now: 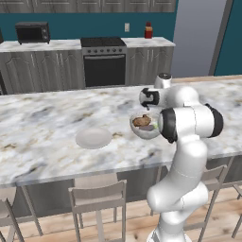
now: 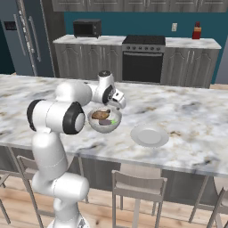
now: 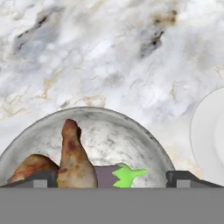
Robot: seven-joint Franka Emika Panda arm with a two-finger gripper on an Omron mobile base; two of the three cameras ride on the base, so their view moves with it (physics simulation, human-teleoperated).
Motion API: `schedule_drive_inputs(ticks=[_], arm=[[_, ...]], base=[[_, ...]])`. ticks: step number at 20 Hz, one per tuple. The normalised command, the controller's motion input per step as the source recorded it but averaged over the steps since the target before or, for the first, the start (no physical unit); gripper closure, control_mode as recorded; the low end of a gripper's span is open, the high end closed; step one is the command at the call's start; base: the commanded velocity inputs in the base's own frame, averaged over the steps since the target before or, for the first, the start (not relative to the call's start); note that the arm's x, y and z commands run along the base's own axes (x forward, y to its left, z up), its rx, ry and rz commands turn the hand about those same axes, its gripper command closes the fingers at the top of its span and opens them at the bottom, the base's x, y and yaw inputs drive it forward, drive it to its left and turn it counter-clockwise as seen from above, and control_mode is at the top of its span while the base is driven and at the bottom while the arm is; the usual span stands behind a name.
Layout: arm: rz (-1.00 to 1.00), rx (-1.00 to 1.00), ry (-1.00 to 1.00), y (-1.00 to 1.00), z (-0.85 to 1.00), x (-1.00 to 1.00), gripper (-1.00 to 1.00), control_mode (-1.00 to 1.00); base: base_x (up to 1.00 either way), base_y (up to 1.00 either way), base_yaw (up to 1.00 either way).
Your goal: Pick the chicken drumstick and eggplant from their plates and place them in the bowl. Then put the bowl in the fridge.
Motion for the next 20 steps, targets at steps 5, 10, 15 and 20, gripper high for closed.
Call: schedule_drive_inputs(ticks=[5,10,15,20], arm=[[0.00,0.05,0.00,-0.24,0.12,-0.43,-1.00,-1.00],[0.01,0.00,0.00,-0.09,-0.02,-0.42,-1.00,-1.00],[0.07,0.00,0.03,0.00,-0.14,-0.31,-1.00,-1.00],[0.13,0.00,0.03,0.00,-0.15,-0.28,-1.00,-1.00]], base=[[0.00,0.00,0.00],[0.00,0.00,0.00],[0.00,0.00,0.00],[0.00,0.00,0.00]])
